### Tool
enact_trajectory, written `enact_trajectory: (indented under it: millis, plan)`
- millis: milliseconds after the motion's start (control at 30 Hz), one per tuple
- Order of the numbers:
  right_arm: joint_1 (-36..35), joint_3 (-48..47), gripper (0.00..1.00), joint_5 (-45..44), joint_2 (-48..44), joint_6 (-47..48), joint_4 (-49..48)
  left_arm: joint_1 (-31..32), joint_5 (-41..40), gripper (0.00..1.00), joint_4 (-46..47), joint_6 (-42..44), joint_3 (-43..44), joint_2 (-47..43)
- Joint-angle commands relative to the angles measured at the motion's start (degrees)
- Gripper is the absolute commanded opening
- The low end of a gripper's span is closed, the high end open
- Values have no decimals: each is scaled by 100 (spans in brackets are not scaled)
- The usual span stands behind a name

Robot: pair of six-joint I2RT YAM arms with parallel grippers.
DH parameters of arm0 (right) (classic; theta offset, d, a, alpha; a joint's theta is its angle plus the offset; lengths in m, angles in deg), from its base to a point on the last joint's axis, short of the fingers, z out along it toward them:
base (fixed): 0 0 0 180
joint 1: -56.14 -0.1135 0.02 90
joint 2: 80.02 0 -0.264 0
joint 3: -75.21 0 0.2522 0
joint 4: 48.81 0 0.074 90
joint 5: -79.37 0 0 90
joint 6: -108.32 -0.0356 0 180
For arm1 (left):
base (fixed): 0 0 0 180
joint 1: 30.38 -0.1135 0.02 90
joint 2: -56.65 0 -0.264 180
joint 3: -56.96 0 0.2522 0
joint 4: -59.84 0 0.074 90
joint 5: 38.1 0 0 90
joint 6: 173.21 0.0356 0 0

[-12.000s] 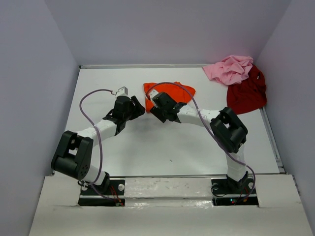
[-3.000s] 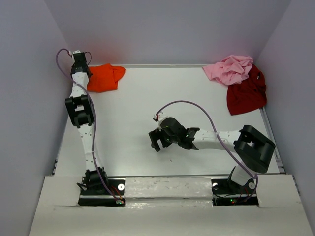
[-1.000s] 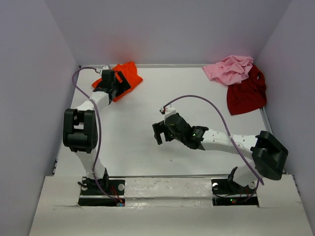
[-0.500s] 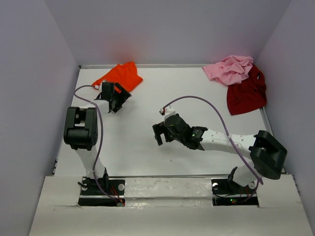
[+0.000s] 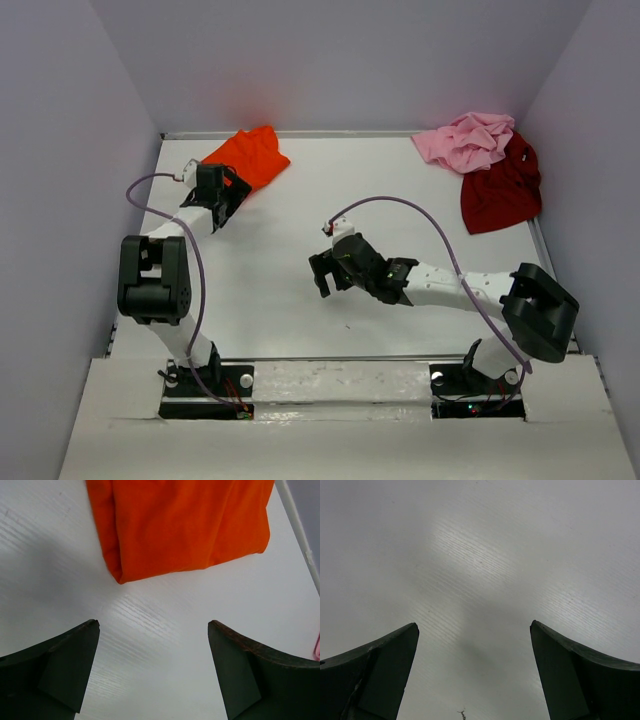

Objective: Fold and stack the t-shirts

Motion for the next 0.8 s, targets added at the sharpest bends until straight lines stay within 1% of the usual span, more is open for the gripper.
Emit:
enact_trajectory:
  millis: [0,133,300,500,767]
  plan:
    - [-5,73,98,-130,-197,28,-265,-63,-220,99,-9,-147,-91,94]
    - [-5,55,98,-87,-223,37,-265,-54,-369,99,9,-226,-65,234]
    - [-5,73,98,-87,-276,89,-265,-72,-493,99,-114,-86,173,454]
    - [-5,117,98,-78,-329,116,-283,-89,-607,99,-18,-7,313,595]
    - [-5,152,98,-25,-487,169,-300,-98,-704,96,0,143,638,998]
